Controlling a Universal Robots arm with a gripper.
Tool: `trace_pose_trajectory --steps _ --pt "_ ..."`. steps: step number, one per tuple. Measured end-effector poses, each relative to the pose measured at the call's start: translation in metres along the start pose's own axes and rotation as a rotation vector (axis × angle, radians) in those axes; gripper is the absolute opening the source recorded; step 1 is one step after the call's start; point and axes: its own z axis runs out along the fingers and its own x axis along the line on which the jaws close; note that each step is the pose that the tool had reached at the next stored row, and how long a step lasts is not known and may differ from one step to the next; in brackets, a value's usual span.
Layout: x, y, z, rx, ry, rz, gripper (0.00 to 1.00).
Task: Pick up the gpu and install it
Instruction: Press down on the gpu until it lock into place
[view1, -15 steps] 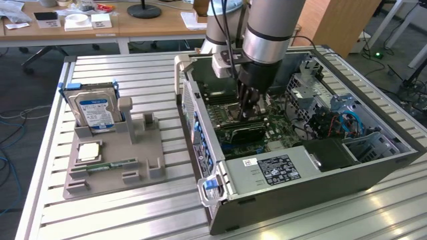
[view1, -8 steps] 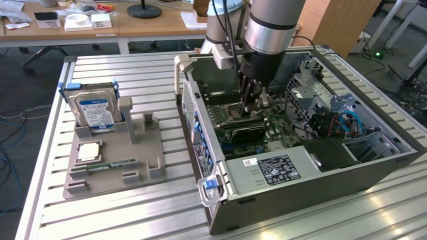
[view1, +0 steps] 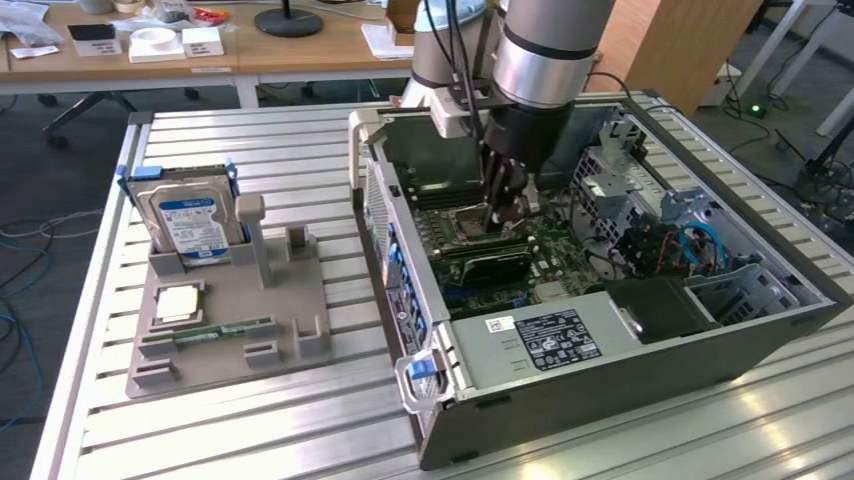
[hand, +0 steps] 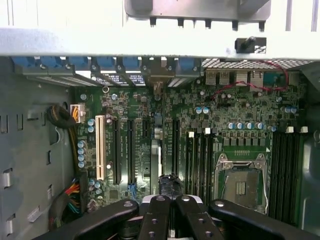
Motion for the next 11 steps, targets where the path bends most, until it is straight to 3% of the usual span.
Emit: trace_pose_trajectory --steps 3,11 --pt "0.000 -0.0026 -0.0007 0.0000 0.0000 0.000 0.11" --pt "-0.001 -0.0047 -0.0139 0.0001 -0.0005 0.000 0.11"
